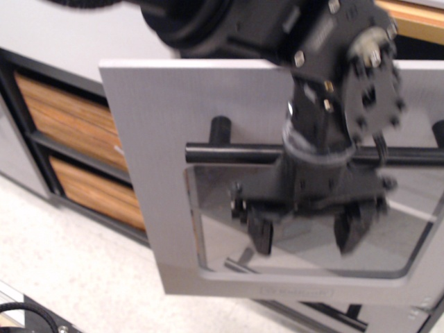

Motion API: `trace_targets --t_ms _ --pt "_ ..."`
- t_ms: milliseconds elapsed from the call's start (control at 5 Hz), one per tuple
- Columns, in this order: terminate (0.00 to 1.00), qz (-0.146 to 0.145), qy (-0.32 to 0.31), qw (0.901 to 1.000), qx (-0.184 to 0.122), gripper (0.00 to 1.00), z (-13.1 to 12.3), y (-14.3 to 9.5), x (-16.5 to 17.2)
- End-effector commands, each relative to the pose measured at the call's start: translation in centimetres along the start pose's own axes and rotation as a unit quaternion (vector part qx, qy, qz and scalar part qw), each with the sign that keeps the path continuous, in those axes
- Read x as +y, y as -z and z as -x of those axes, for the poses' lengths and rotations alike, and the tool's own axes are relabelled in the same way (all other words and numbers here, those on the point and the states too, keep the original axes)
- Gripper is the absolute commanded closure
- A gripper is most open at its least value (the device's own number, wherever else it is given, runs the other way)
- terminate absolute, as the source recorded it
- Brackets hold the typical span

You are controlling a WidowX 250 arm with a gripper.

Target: Close oven

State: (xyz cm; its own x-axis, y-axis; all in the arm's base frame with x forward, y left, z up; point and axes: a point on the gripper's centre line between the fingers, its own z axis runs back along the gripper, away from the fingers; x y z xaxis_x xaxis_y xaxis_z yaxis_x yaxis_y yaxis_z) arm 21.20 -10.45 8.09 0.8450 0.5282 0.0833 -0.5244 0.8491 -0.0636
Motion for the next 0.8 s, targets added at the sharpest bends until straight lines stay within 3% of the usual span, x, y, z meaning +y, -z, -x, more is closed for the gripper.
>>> trace_targets --t_ms 0,200,400,600 --pt "0.0 0.015 -0.027 0.9991 -0.031 0.0 -5.2 0.1 -1.5" --pt "0.0 0.021 -0.019 0.9982 -0.052 0.0 -5.8 0.2 -1.6" --pt "0.0 0.044 -0.021 0.9966 -0.066 0.0 -6.8 -0.7 -1.9" --pt "0.0 0.053 -0.028 0.9958 -0.069 0.0 -7.6 -1.3 -1.9"
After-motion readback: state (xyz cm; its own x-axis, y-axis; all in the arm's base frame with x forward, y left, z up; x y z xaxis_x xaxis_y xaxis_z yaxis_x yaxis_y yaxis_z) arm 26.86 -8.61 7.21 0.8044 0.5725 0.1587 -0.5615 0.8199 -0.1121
